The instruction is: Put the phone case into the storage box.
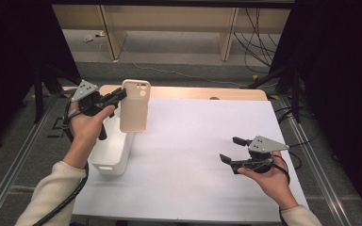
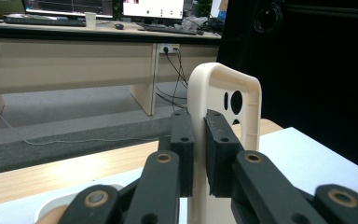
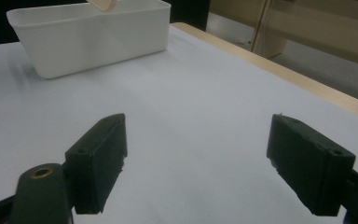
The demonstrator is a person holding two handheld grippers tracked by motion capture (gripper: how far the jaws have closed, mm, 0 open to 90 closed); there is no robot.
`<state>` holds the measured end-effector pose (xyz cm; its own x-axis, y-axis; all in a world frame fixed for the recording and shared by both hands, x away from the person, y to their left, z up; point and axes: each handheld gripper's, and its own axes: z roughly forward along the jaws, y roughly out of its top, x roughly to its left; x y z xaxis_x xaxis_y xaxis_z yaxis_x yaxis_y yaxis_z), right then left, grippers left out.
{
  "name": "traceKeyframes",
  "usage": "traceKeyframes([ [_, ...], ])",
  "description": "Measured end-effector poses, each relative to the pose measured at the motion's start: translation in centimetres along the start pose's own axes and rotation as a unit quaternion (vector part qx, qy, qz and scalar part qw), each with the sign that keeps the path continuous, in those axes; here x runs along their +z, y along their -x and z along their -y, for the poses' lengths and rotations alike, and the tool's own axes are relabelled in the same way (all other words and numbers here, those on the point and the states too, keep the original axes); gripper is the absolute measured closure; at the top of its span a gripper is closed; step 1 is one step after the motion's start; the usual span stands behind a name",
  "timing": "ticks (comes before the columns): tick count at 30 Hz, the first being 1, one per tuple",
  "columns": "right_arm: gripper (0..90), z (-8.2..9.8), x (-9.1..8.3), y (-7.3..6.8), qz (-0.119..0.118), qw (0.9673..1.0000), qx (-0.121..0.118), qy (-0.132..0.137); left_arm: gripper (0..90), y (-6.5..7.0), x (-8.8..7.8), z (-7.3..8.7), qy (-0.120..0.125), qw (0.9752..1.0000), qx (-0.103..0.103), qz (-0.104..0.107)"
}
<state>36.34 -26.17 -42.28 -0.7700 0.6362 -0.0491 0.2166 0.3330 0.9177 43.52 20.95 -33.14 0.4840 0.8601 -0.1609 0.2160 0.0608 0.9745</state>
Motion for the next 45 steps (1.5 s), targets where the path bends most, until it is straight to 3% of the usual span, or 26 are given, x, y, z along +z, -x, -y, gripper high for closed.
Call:
traceKeyframes([
  [45,21.3,0.2,-0.1,-0.1,0.004,0.9999,0.009,0.009,82.5,-3.2,-0.6,-0.4,0.009,0.9992,0.007,-0.038],
])
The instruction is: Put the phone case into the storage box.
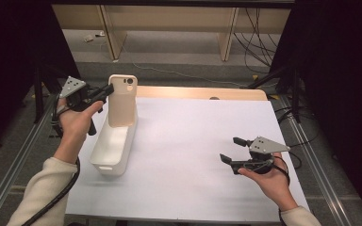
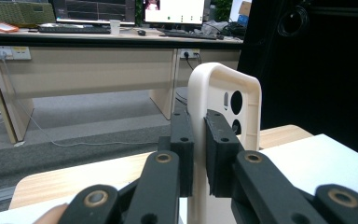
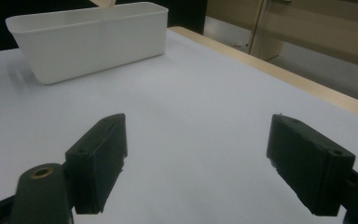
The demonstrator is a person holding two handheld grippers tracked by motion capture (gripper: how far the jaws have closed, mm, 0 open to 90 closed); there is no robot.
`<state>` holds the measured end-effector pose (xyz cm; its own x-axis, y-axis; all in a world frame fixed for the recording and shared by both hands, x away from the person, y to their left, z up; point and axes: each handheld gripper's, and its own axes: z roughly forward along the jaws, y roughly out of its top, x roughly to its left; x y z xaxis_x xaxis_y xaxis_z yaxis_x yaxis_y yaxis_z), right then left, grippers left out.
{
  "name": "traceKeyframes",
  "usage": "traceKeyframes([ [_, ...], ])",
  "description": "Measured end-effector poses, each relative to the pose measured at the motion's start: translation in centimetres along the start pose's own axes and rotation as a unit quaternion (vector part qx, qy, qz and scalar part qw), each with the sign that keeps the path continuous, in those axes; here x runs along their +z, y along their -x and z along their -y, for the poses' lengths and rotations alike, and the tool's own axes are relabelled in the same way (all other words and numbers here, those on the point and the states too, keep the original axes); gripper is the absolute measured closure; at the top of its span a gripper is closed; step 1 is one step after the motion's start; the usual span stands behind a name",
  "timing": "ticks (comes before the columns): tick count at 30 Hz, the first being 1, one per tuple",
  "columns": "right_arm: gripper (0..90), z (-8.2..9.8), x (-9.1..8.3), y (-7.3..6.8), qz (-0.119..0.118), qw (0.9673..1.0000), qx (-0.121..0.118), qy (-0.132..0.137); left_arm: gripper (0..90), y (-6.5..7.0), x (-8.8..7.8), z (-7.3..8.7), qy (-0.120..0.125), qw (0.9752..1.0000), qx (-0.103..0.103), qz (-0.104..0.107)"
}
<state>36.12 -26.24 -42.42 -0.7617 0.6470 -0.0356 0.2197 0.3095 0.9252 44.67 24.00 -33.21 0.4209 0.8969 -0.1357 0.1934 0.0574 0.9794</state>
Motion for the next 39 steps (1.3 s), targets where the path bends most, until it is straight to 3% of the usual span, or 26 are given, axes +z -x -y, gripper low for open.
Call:
traceKeyframes([
  [39,21.7,0.2,0.2,0.0,-0.001,1.0,-0.001,-0.004,82.5,-1.5,1.3,-0.4,0.0,0.9997,0.008,-0.023],
])
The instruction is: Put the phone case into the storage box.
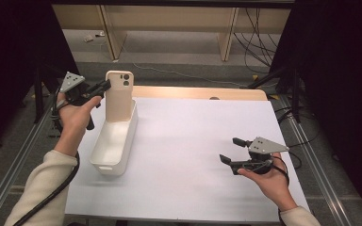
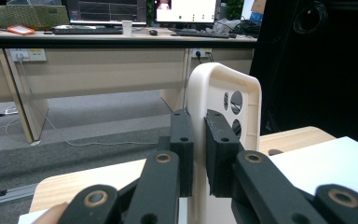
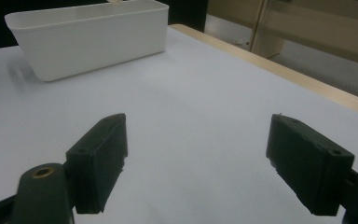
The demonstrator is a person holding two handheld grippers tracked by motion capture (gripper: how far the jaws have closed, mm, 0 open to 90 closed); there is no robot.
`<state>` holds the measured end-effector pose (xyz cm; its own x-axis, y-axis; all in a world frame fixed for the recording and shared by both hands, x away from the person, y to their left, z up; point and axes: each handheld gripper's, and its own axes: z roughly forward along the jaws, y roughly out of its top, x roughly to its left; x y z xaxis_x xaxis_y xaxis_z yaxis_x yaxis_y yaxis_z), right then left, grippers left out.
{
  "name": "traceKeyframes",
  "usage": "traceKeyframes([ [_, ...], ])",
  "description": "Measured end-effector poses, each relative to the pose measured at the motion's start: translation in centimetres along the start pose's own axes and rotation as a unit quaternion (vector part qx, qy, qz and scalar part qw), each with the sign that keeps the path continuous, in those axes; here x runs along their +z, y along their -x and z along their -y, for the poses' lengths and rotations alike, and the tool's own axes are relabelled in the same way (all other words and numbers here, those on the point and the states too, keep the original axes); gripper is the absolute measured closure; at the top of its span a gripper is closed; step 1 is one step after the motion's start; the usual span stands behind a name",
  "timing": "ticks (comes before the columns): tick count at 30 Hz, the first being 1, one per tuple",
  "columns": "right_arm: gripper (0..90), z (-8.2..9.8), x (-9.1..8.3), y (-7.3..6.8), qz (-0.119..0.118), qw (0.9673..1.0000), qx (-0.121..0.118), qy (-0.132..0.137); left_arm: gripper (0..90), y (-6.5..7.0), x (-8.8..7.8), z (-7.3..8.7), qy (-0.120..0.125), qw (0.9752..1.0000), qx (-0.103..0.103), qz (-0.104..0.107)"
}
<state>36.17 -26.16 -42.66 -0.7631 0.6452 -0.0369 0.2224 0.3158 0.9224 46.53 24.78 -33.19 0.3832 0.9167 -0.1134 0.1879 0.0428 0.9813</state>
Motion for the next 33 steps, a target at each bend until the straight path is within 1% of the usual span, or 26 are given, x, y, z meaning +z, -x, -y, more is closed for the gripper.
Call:
traceKeyframes([
  [5,21.6,0.0,0.0,0.0,0.001,1.0,0.0,-0.001,82.4,-0.2,0.3,0.0,0.001,1.0,0.004,-0.001],
  [24,21.7,0.1,0.0,0.0,0.0,1.0,0.002,-0.002,82.4,-0.9,1.5,0.1,-0.001,0.9999,0.008,-0.007],
  [33,21.7,0.1,0.0,0.1,0.0,1.0,0.001,-0.002,82.4,-1.4,2.0,0.3,-0.002,0.9999,0.006,-0.011],
])
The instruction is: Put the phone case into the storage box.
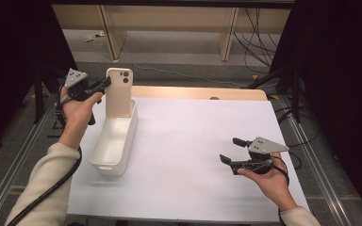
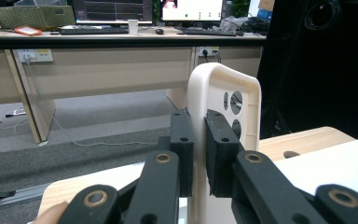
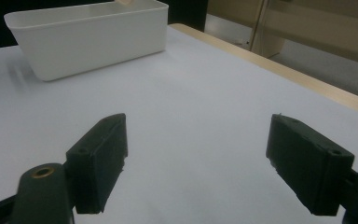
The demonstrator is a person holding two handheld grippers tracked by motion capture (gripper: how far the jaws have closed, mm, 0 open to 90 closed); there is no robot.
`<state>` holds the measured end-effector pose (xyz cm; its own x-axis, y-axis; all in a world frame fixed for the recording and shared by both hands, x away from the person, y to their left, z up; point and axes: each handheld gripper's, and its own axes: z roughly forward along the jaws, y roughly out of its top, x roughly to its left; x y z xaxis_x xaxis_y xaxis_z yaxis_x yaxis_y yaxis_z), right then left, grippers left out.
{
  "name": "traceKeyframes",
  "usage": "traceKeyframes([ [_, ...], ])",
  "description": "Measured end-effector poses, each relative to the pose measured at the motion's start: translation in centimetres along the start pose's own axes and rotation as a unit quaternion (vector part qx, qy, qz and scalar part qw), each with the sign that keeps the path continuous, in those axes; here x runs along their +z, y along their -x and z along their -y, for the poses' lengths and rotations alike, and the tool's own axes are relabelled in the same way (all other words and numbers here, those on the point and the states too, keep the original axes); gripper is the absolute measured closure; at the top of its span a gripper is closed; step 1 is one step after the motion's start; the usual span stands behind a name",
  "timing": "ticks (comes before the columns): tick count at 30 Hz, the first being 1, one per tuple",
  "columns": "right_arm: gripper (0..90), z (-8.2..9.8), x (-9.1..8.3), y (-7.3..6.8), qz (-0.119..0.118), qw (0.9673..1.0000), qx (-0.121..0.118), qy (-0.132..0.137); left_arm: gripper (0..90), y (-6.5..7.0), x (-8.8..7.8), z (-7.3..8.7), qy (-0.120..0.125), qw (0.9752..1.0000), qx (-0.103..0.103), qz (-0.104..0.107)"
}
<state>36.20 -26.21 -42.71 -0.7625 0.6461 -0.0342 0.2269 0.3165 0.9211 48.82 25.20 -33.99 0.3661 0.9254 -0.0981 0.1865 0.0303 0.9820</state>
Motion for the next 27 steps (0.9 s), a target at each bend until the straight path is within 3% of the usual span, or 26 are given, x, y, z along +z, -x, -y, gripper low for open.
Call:
traceKeyframes([
  [27,21.8,0.1,0.1,0.0,-0.001,1.0,0.0,-0.001,82.3,-0.8,1.4,0.6,-0.004,1.0,0.003,0.001],
])
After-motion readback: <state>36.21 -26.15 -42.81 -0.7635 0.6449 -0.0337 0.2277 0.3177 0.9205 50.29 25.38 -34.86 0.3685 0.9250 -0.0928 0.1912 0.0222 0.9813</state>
